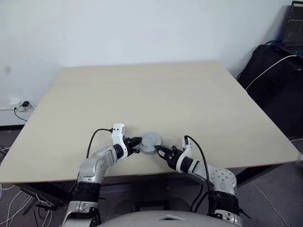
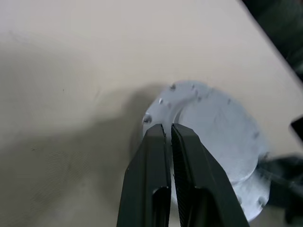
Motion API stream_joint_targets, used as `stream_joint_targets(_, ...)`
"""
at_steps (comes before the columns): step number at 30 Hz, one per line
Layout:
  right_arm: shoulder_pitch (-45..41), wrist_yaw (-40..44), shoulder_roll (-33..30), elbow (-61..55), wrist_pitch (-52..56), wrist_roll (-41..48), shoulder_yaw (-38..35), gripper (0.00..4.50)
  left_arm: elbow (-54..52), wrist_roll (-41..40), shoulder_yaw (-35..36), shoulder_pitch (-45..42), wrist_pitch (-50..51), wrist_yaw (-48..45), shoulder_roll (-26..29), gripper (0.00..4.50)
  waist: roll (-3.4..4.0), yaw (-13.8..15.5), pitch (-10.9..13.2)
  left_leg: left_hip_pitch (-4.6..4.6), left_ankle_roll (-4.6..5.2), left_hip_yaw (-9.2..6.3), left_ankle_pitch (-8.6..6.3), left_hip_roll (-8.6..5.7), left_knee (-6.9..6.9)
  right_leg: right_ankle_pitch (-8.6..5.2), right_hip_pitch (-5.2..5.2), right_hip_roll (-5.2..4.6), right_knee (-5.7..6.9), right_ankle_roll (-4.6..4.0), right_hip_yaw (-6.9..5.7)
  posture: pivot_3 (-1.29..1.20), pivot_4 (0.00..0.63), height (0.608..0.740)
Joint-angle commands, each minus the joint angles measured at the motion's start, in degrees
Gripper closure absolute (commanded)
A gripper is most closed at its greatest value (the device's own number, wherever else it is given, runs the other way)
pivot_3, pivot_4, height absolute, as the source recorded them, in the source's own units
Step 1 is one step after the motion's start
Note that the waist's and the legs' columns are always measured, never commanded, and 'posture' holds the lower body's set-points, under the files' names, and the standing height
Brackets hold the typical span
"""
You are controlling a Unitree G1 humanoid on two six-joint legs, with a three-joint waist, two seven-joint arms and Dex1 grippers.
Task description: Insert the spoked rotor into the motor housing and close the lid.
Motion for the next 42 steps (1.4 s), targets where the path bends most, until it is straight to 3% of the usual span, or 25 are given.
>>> stream_joint_targets(1, 1.0, -1.7, 2.9, -0.4, -1.2, -0.3, 0.9, 3.25, -7.1, -4.8, 3.8, 1.3, -4.5, 0.3, -1.9, 4.21, 0.01, 0.0, 0.0, -0.06, 0.00, 0.01, 0.00, 0.00, 0.00, 0.01, -0.01, 0.00, 0.00, -0.01, 0.01, 0.00, 0.000, 0.740)
stream_joint_targets(12, 2.6, 7.2, 2.7, -4.2, -5.7, 7.9, 0.3, 3.30, -15.1, -21.2, 6.5, 15.6, 1.3, 1.4, -7.8, 4.21, -0.10, 0.1, 0.8, -0.34, 0.12, 0.04, -0.07, 0.00, 0.09, -0.02, -0.25, 0.00, -0.08, 0.01, -0.02, 0.00, 0.000, 0.740)
stream_joint_targets(25, 2.3, 11.5, 1.0, -7.6, -5.1, 14.5, 1.7, 3.30, -15.1, -43.5, 5.5, 21.6, 3.0, 8.3, -11.6, 0.03, -0.02, -0.1, 0.9, -0.62, 0.38, 0.14, -0.02, 0.03, 0.10, 0.11, -0.65, 0.00, -0.04, -0.29, 0.02, 0.00, 0.000, 0.740)
stream_joint_targets(33, 2.2, 11.7, -0.6, -9.5, -3.1, 18.0, 4.3, 3.30, -12.6, -51.9, 2.4, 22.0, 3.4, 11.2, -10.5, 0.00, -0.01, 0.0, 0.9, -0.62, 0.37, 0.16, -0.01, 0.03, 0.13, 0.09, -0.64, 0.01, -0.03, -0.27, 0.02, 0.00, 0.000, 0.740)
stream_joint_targets(42, 4.0, 10.6, -3.5, -11.7, 1.4, 21.3, 7.9, 3.30, -11.9, -53.6, 0.3, 21.8, 2.2, 10.5, -9.1, 0.00, -0.01, 0.1, 0.9, -0.62, 0.37, 0.18, -0.01, 0.03, 0.15, 0.13, -0.64, 0.01, -0.03, -0.37, 0.02, 0.00, 0.000, 0.740)
